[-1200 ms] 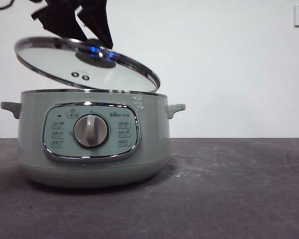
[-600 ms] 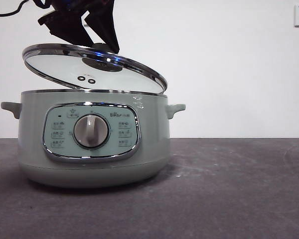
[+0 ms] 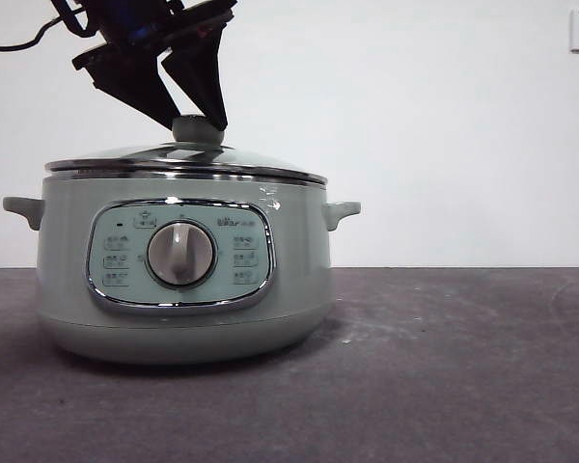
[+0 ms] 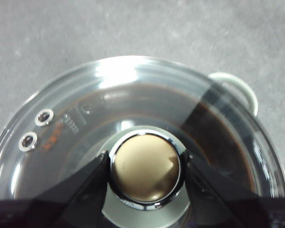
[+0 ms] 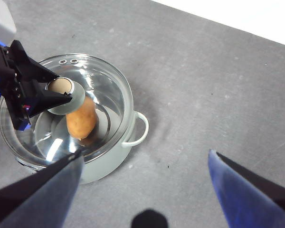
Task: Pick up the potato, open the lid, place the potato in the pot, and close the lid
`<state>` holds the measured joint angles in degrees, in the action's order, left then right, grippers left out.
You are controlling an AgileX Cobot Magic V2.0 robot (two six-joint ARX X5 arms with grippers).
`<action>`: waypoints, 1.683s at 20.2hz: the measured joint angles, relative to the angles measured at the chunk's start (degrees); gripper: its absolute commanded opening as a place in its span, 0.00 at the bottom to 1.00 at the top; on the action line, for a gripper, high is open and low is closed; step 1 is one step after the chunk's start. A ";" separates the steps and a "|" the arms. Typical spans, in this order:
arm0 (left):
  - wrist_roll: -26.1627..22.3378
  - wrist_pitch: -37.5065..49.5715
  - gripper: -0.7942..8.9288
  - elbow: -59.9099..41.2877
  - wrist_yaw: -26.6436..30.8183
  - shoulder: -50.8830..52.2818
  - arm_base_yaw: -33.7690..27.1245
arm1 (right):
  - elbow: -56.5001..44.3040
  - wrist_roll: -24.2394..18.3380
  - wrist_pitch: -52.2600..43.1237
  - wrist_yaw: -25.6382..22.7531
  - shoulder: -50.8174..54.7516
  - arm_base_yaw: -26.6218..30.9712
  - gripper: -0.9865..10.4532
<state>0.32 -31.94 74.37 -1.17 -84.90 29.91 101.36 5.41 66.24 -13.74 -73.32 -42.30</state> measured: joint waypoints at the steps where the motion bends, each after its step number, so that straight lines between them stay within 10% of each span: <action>1: 0.20 0.00 0.07 0.00 0.00 -0.15 0.00 | 0.00 0.00 0.00 0.02 0.00 0.00 0.47; 6: 0.42 -1.14 0.08 0.98 -0.07 -1.51 0.00 | 0.00 0.00 0.20 0.02 0.00 0.00 0.47; 10: 0.42 -2.23 0.45 1.38 -0.02 -1.62 0.00 | 0.00 0.02 0.66 0.02 0.00 0.00 0.47; 13: 0.76 -2.43 0.47 1.40 -0.02 -1.70 0.00 | 0.00 0.04 0.96 0.02 0.00 0.00 0.47; 27: 0.37 -4.00 0.47 0.87 -0.20 13.66 0.31 | -0.13 0.17 2.71 0.02 0.13 0.00 0.46; 29: 0.37 -5.35 0.46 0.87 -0.35 18.62 0.31 | -2.32 0.17 1.38 0.02 1.51 0.00 0.33; 32: 0.31 -7.61 0.06 0.87 -0.35 25.66 0.31 | -9.35 0.15 -2.67 0.02 6.01 0.00 0.10; 34: -0.46 -9.92 0.07 0.87 -0.33 29.05 0.31 | -15.32 0.13 -7.32 0.02 10.10 0.00 0.08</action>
<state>-0.14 -41.87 75.24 -1.50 -55.86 30.22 86.04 5.54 58.92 -13.72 -63.22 -42.30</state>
